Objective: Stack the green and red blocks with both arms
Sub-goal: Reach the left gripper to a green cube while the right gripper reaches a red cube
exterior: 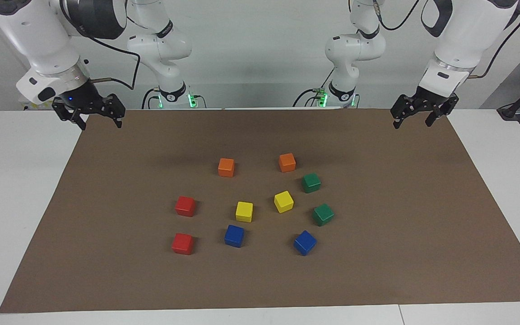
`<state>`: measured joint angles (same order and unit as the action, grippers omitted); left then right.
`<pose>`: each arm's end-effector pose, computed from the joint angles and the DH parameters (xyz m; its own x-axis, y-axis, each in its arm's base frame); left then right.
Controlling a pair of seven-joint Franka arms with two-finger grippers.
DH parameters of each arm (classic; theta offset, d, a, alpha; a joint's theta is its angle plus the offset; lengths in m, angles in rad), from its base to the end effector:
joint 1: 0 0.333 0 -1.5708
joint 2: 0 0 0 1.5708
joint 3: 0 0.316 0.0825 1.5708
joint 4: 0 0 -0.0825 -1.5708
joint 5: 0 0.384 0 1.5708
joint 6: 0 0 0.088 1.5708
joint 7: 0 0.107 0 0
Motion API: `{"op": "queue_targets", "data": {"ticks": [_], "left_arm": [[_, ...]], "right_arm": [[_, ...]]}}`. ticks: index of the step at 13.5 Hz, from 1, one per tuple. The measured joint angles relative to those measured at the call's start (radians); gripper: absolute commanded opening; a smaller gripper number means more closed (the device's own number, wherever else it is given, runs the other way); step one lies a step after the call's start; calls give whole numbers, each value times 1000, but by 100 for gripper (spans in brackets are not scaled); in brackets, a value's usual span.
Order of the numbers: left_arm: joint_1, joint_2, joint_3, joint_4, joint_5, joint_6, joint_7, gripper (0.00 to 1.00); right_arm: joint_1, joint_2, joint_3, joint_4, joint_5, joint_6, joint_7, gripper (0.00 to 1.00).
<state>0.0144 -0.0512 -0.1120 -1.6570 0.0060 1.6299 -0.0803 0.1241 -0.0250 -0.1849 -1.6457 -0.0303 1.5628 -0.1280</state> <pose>0.5408 -0.0539 0.6168 0.9995 -0.0176 0.0246 -0.0174 -0.9998 -0.0098 0.5427 -0.0375 0.6021 0.9959 0.0673 -0.0611 0.0685 -0.9975 0.0180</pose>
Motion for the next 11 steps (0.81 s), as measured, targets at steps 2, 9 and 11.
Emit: {"op": "queue_targets", "data": {"ticks": [2, 9, 11], "left_arm": [[0, 0, 0, 0, 0, 0, 0, 100], [-50, 6, -4, -92, -3, 160, -130, 100], [-128, 31, -9, -149, -4, 254, -269, 100]], "right_arm": [[0, 0, 0, 0, 0, 0, 0, 100], [0, 0, 0, -2, 0, 0, 0, 100], [1, 0, 1, -2, 0, 0, 0, 100]]}}
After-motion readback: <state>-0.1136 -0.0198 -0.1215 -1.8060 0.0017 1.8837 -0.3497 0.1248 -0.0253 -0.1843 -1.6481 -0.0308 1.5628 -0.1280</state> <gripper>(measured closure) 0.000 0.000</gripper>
